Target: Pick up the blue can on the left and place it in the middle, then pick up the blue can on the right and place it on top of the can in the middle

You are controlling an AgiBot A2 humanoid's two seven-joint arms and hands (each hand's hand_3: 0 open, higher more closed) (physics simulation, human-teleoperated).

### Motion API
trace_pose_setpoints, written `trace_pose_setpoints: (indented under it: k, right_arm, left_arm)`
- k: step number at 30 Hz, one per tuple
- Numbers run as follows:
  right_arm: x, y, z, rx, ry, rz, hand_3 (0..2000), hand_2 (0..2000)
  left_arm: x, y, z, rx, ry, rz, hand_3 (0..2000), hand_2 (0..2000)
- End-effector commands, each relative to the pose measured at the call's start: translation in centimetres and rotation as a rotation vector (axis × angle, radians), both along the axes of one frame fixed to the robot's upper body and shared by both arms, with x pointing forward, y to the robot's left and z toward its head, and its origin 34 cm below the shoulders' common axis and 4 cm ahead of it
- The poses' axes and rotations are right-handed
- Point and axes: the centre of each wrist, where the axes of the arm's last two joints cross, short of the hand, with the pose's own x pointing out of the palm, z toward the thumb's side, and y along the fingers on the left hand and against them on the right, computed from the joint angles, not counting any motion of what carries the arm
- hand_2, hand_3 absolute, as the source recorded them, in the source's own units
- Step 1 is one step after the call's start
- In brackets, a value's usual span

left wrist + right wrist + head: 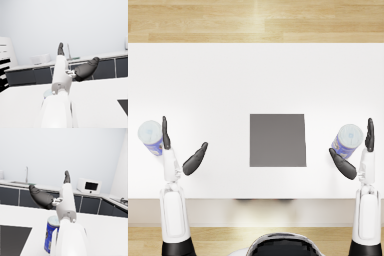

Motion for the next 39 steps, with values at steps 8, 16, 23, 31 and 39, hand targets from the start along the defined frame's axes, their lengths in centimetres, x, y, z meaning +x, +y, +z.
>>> trace_pose_setpoints:
  k: [8, 16, 23, 31, 39]
  right_arm:
    - [0.5, -1.7, -2.6, 0.027, 0.101, -0.074, 0, 0]
    - [1.9, -1.7, -6.5, 0.054, 0.251, -0.076, 0, 0]
    - [2.5, -2.1, -9.0, 0.080, 0.345, -0.095, 0, 0]
    - [3.2, -2.3, -10.9, 0.109, 0.417, -0.113, 0, 0]
    - [4.3, -2.5, -13.4, 0.143, 0.516, -0.131, 0, 0]
  left_arm:
    - [-0.5, 7.1, -1.8, -0.094, 0.059, 0.265, 0, 0]
    - [0.7, 8.9, -6.4, -0.172, 0.228, 0.315, 0, 0]
    - [1.9, 9.1, -9.3, -0.216, 0.341, 0.318, 0, 0]
    - [4.2, 9.0, -11.6, -0.259, 0.452, 0.306, 0, 0]
    - [6.0, 8.6, -13.0, -0.289, 0.531, 0.293, 0, 0]
